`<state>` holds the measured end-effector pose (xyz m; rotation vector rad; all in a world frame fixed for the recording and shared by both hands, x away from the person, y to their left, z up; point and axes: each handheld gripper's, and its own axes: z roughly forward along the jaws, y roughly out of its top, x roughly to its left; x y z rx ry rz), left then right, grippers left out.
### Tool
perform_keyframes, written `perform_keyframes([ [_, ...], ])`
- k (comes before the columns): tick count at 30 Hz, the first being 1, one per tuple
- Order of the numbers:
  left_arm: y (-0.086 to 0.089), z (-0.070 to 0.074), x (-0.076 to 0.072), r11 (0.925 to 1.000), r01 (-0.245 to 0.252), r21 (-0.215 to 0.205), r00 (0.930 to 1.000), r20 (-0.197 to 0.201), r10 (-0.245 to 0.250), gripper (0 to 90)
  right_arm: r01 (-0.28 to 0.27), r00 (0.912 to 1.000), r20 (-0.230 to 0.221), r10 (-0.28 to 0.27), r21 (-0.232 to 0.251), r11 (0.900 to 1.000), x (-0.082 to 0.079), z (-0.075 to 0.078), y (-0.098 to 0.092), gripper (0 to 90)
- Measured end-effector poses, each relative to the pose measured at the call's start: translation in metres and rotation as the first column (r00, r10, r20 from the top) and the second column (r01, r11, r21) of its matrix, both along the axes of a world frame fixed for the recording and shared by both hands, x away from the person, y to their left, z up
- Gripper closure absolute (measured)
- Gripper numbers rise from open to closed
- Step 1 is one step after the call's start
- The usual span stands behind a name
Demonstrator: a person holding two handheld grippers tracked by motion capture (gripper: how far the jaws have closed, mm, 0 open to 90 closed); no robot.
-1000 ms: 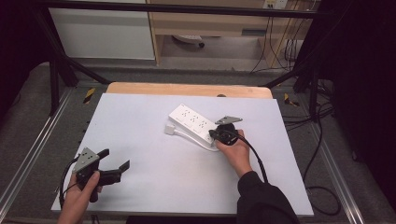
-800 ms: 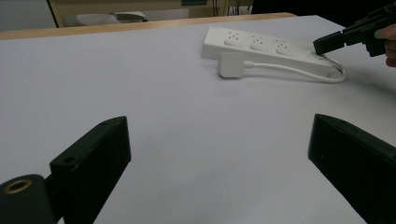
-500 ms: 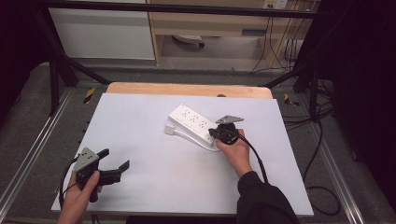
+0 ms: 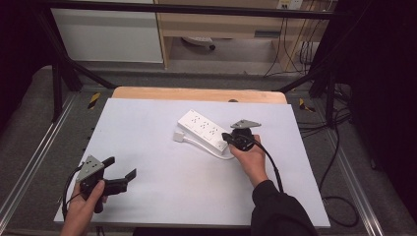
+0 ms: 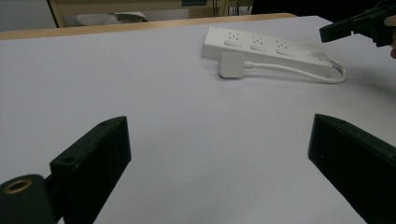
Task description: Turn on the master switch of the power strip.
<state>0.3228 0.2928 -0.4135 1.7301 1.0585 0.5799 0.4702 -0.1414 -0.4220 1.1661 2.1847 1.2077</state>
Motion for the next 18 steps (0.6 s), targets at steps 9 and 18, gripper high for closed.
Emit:
perform_keyframes([
  [9,0.000,0.000,0.000,1.0000,-0.001,0.001,1.0000,0.001,0.001,5.8,0.008,1.0000,0.006,-0.008,0.012,1.000,0.000,0.005,-0.006,90.0],
  [18,0.000,0.000,0.000,1.0000,-0.001,-0.002,1.0000,0.002,0.001,5.8,0.028,0.9995,0.011,-0.028,0.033,0.999,-0.001,0.010,-0.012,87.9],
])
